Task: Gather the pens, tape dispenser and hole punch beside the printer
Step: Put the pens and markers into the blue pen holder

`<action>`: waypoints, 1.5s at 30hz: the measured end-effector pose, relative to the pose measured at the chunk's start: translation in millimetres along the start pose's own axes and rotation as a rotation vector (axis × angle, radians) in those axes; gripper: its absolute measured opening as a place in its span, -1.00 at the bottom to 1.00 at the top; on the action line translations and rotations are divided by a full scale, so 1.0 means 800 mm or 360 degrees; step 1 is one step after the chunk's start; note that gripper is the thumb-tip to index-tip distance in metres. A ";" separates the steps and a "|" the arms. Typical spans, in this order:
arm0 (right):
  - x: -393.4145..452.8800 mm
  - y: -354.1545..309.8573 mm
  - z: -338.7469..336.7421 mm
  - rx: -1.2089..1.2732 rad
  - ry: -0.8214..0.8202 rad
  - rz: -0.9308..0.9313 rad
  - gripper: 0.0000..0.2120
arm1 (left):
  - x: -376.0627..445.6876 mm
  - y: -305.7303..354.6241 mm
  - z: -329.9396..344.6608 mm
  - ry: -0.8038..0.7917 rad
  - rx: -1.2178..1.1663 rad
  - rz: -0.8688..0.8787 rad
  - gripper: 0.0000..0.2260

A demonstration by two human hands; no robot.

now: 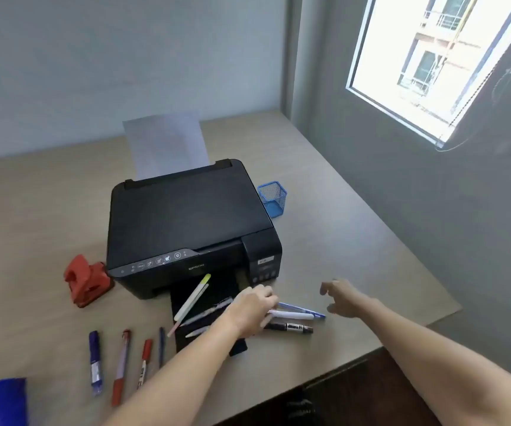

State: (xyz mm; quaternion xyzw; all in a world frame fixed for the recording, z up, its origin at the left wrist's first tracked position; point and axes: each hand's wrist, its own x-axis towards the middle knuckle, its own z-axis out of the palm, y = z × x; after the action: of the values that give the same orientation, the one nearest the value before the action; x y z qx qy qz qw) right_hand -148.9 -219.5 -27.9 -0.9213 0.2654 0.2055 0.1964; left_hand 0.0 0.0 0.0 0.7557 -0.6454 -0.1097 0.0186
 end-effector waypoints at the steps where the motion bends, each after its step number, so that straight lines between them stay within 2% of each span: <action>1: -0.001 0.000 0.011 -0.0005 -0.0050 -0.0006 -0.61 | 0.004 0.006 0.010 -0.0104 0.0046 -0.0036 -0.79; 5: 0.004 0.007 0.046 0.0129 -0.0070 -0.0099 -0.78 | 0.022 0.021 0.041 -0.0293 0.0126 -0.0131 -0.74; 8: 0.016 0.020 0.053 0.0061 0.0091 -0.0192 -0.85 | 0.031 0.027 0.051 -0.0343 0.0144 -0.0237 -0.69; 13: 0.045 0.056 0.046 -0.0089 0.0132 -0.0282 -0.83 | 0.040 0.034 0.062 -0.0428 0.0177 -0.0425 -0.63; 19: 0.062 0.102 0.020 -0.0060 0.0219 -0.0264 -0.83 | 0.060 0.048 0.065 -0.0537 0.0183 -0.0540 -0.75; 22: 0.064 0.108 0.018 0.0005 0.0271 -0.0318 -0.78 | 0.070 0.055 0.066 -0.0557 0.0132 -0.0648 -0.66; 25: 0.070 0.109 0.030 -0.0117 0.0265 -0.0343 -0.81 | 0.088 0.064 0.035 -0.0690 -0.0047 -0.0697 -0.72; 28: 0.083 0.113 0.034 -0.0108 0.0218 -0.0347 -0.85 | 0.110 0.064 -0.030 -0.0611 -0.0220 -0.0621 -0.72; 30: 0.090 0.108 0.014 0.0000 0.0233 -0.0352 -0.86 | 0.128 0.052 -0.080 -0.0483 -0.0379 -0.0559 -0.74; 32: 0.103 0.104 -0.012 0.0312 0.0281 -0.0189 -0.85 | 0.155 0.025 -0.124 -0.0320 -0.0457 -0.0594 -0.80; 34: 0.121 0.099 -0.043 0.0771 0.0465 0.0029 -0.80 | 0.193 -0.011 -0.159 -0.0207 -0.0453 -0.0711 -0.78; 36: 0.139 0.086 -0.090 0.1003 0.0710 0.0141 -0.84 | 0.237 -0.052 -0.179 -0.0195 -0.0429 -0.0880 -0.68; 38: 0.158 0.065 -0.137 0.1018 0.0860 0.0111 -0.88 | 0.274 -0.080 -0.190 -0.0298 -0.0396 -0.1012 -0.64; 40: 0.182 0.044 -0.177 0.0987 0.0925 0.0047 -0.88 | 0.308 -0.102 -0.194 -0.0355 -0.0458 -0.1153 -0.90; 42: 0.204 0.024 -0.201 0.0892 0.0937 -0.0020 -0.87 | 0.336 -0.118 -0.194 -0.0385 -0.0621 -0.1306 -0.78; 45: 0.238 -0.001 -0.217 0.0735 0.0891 -0.0128 -0.85 | 0.368 -0.132 -0.181 -0.0671 -0.0478 -0.1384 -0.91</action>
State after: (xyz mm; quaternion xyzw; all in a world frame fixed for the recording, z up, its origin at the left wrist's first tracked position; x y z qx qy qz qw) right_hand 47.1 -378.4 25.7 -0.8829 0.3118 -0.1279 0.3270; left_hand 172.3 -287.5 81.4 0.9049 -0.2379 -0.3491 -0.0509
